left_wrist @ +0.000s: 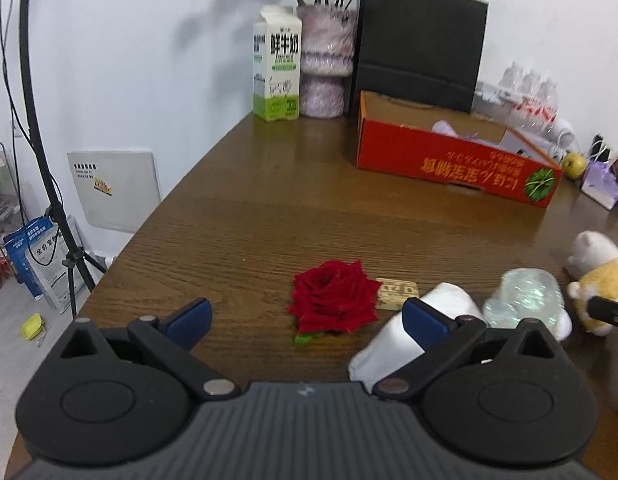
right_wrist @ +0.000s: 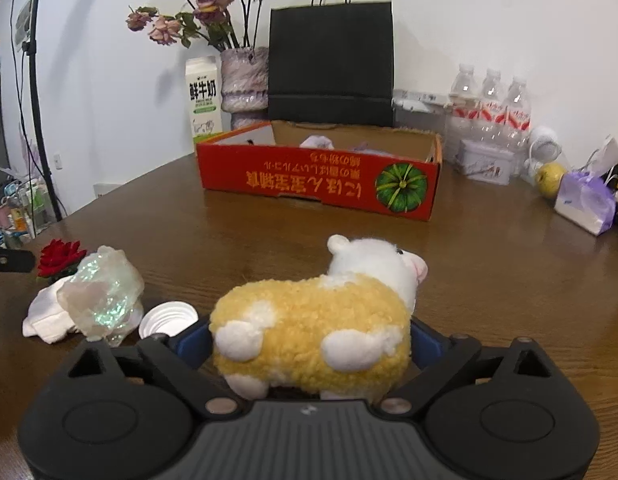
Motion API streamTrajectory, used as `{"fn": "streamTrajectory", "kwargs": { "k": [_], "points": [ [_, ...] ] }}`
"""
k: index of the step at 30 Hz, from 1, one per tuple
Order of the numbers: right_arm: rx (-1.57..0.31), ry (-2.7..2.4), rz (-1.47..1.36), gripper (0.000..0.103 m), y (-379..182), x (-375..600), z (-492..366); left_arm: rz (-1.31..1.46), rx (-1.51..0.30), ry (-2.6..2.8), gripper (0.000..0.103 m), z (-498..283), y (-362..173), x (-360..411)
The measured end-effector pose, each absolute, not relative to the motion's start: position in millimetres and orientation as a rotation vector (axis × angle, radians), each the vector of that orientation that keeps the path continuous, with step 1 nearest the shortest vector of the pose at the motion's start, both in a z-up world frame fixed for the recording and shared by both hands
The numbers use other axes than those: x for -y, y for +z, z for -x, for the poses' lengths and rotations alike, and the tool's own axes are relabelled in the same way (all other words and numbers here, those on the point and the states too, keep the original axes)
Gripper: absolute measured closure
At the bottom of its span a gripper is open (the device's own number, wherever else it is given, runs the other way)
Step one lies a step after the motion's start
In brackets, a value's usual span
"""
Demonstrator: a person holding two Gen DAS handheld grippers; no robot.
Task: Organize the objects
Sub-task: 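Close the right gripper on the plush sheep while the left gripper grasps the red rose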
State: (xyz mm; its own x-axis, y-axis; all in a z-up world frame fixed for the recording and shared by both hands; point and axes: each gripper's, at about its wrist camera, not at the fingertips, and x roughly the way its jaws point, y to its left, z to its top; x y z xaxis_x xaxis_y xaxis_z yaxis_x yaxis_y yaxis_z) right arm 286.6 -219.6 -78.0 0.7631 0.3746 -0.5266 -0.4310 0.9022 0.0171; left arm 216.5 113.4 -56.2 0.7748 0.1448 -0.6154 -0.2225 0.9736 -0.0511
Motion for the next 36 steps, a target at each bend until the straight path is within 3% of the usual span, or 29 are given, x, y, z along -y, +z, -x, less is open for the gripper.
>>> {"fn": "streamTrajectory", "kwargs": {
  "k": [10, 13, 16, 17, 18, 24, 36],
  "points": [
    [-0.447, 0.414, 0.174, 0.007, -72, 212, -269, 0.219, -0.707, 0.21, 0.0, -254, -73, -123],
    [-0.442, 0.41, 0.182, 0.007, -72, 212, -269, 0.248, -0.683, 0.205, 0.004, -253, -76, -123],
    [-0.445, 0.411, 0.177, 0.007, -72, 214, -270, 0.291, -0.655, 0.194, 0.03, -250, -74, -127],
    [-0.446, 0.412, 0.176, 0.007, -72, 214, -270, 0.302, -0.647, 0.192, 0.048, -248, -73, -128],
    [-0.445, 0.41, 0.175, 0.007, -72, 215, -270, 0.314, -0.645, 0.193, 0.055, -247, -73, -129],
    [-0.433, 0.401, 0.166, 0.007, -71, 218, -269, 0.332, -0.588, 0.227, 0.063, -234, -69, -130],
    [-0.378, 0.396, 0.168, 0.007, -69, 219, -261, 0.25, -0.47, 0.2, 0.065, -219, -39, -103]
  ]
}}
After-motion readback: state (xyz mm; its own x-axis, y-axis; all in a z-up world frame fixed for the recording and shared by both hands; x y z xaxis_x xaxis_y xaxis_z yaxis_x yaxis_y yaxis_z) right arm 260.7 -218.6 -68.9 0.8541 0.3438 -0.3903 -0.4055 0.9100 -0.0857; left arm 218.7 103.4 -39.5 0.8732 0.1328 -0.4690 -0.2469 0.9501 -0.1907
